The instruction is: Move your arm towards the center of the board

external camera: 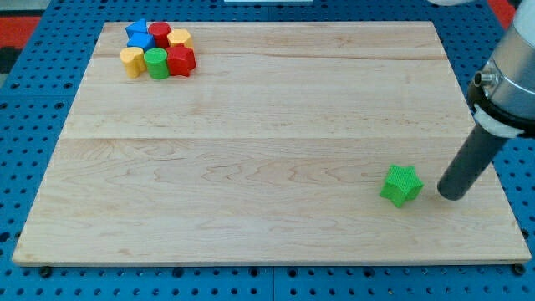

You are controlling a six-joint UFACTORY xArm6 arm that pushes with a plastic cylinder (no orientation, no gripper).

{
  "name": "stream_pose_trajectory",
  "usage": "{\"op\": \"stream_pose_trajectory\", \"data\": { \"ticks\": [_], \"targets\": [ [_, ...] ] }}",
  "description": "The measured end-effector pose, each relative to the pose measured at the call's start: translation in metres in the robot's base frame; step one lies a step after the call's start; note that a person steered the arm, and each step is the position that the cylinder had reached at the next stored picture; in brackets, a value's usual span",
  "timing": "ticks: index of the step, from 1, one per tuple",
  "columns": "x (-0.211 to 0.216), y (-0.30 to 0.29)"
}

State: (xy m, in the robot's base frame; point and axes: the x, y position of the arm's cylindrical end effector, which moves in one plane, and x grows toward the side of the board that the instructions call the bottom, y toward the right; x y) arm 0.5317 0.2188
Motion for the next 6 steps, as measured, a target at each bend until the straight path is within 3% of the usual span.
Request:
{"op": "stream_pose_trajectory", "data": {
  "ticks": [2,4,5,6],
  "targets": [
    [-0.014,-0.050],
    [-0.006,-0.039],
    [-0.022,-0.021],
    [-0.063,-0.044]
  ]
}}
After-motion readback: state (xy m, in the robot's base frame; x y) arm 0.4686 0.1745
